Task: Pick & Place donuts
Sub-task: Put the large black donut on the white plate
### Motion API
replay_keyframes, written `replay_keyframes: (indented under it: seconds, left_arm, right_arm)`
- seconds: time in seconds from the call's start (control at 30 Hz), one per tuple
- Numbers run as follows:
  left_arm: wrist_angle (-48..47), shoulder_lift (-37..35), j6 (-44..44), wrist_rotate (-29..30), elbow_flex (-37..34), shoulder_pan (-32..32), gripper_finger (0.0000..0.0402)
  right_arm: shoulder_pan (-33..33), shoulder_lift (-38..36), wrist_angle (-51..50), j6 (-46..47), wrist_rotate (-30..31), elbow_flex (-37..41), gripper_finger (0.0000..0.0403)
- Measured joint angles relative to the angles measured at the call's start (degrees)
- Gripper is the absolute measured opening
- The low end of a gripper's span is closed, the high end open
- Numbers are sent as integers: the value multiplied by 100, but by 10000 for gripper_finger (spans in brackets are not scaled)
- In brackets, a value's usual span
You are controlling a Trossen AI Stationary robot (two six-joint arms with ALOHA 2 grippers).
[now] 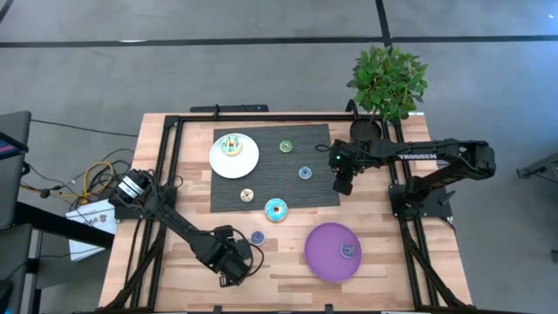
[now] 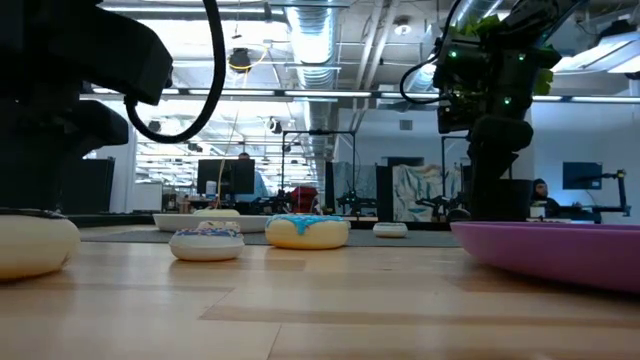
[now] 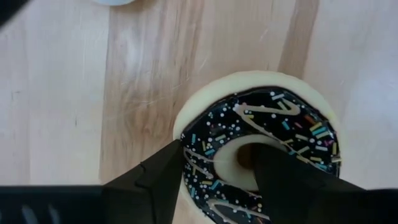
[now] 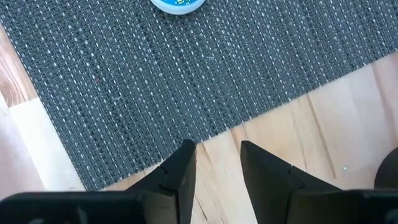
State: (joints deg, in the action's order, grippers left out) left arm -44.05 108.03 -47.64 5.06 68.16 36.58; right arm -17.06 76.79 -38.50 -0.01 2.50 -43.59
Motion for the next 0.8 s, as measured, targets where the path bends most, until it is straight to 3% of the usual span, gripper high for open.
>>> replay_keyframes:
  seconds: [0.43,0.6,0.8]
  left_arm:
    - [-307,31,-119,17,196,-10,50]
    - [-1269,31,83,87,633,-181,34]
    - [-2647,25,517,372,1058,-930,32]
  right_arm:
    - [0,0,43,0,0,0,118]
    - [0,0,50,6,-2,0,118]
    - [21,0,161,196,-111,0,118]
